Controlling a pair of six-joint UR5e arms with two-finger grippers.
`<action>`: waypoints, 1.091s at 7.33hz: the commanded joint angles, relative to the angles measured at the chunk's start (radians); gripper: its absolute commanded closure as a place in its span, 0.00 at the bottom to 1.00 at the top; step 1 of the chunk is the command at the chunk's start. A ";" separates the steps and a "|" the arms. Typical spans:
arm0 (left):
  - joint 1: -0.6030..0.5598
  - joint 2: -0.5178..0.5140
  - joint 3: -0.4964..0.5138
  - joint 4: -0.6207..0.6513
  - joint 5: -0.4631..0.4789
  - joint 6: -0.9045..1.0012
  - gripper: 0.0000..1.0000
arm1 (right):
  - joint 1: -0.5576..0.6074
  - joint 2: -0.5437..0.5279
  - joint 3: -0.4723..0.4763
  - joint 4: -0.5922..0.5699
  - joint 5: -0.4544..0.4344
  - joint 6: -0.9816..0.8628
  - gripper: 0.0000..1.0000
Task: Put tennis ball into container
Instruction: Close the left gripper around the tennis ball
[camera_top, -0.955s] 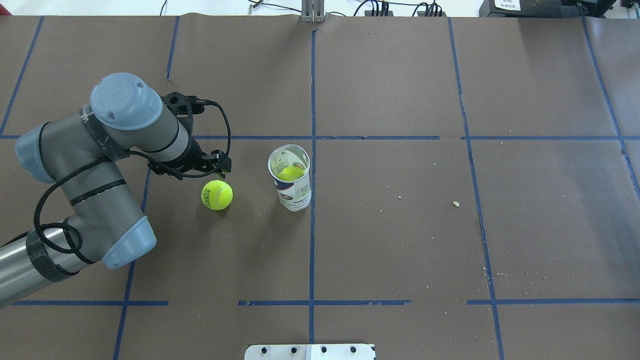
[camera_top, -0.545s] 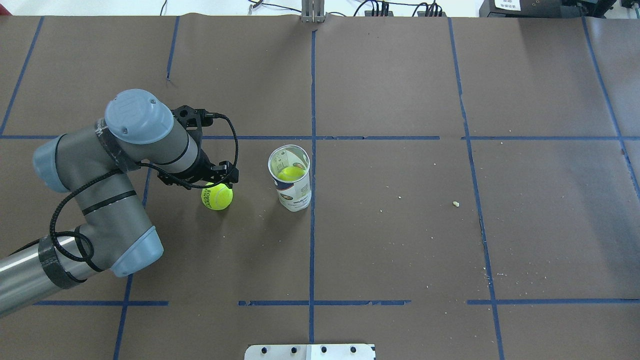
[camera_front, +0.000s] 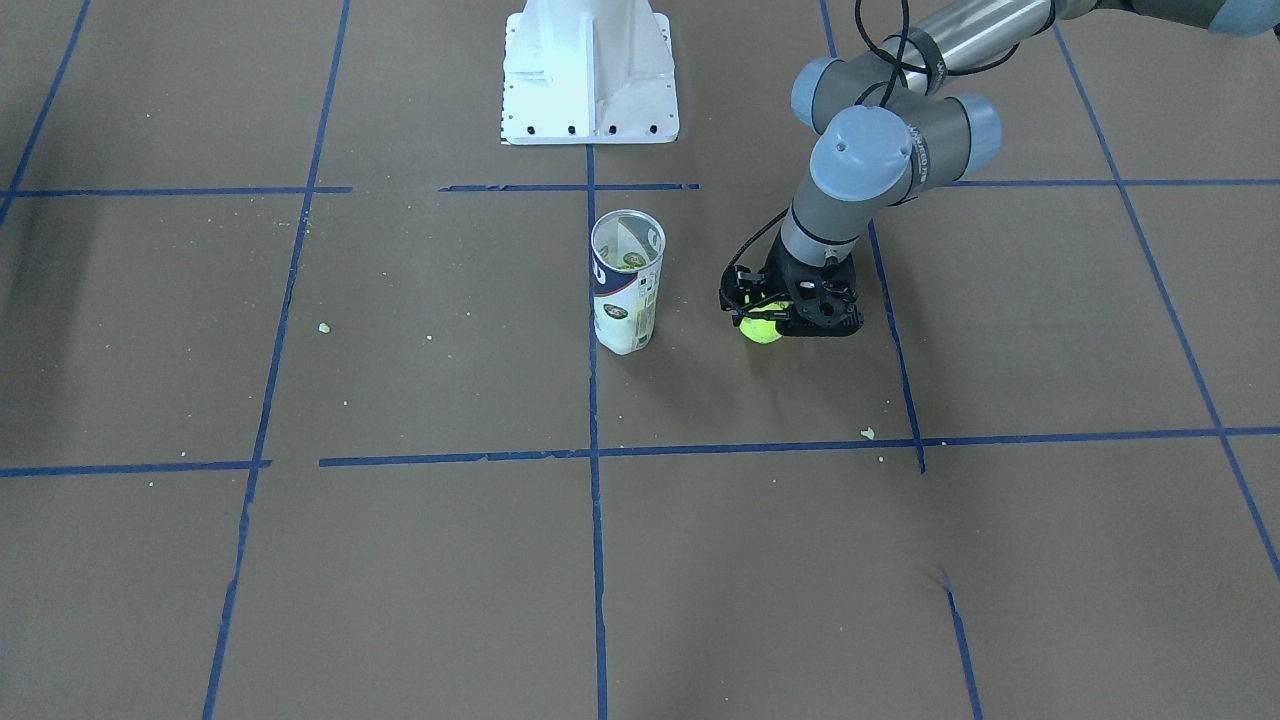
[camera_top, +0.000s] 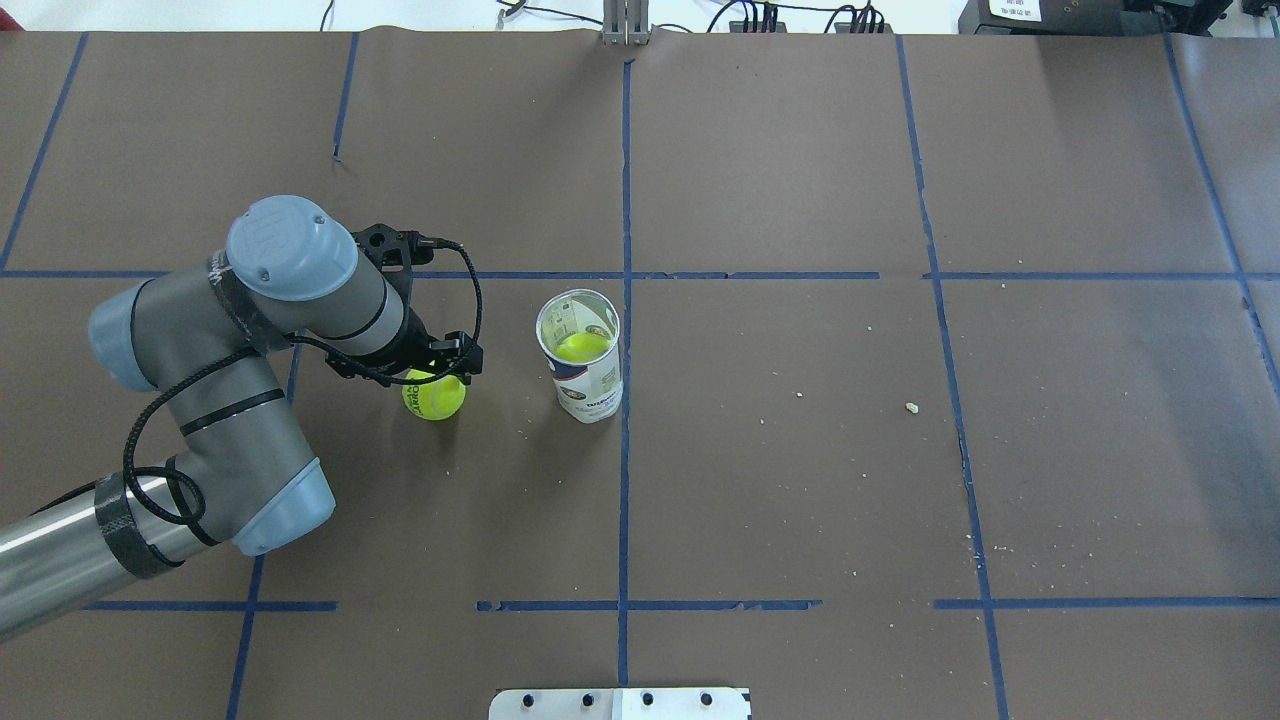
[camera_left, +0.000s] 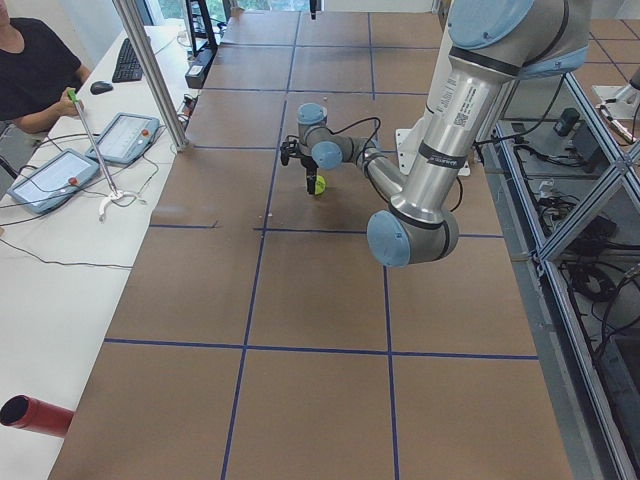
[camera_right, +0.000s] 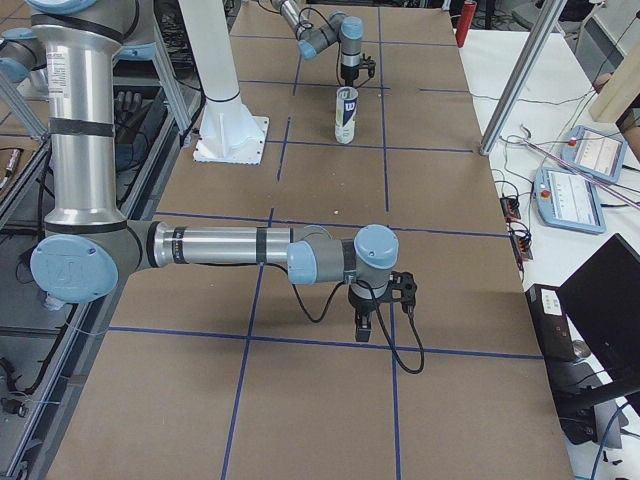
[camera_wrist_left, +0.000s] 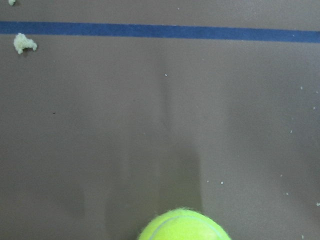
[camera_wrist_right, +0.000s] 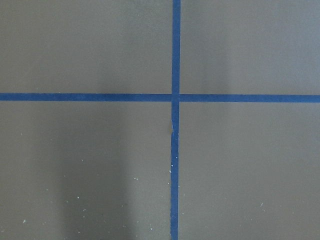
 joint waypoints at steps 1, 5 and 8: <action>0.011 0.000 0.001 -0.004 0.000 -0.005 0.00 | 0.000 0.000 0.000 0.000 0.000 0.000 0.00; 0.017 0.003 -0.007 -0.004 0.000 -0.013 0.56 | 0.000 0.000 0.000 0.000 0.000 0.000 0.00; -0.073 0.011 -0.168 0.150 -0.001 0.008 1.00 | 0.000 0.000 0.000 0.000 0.000 0.000 0.00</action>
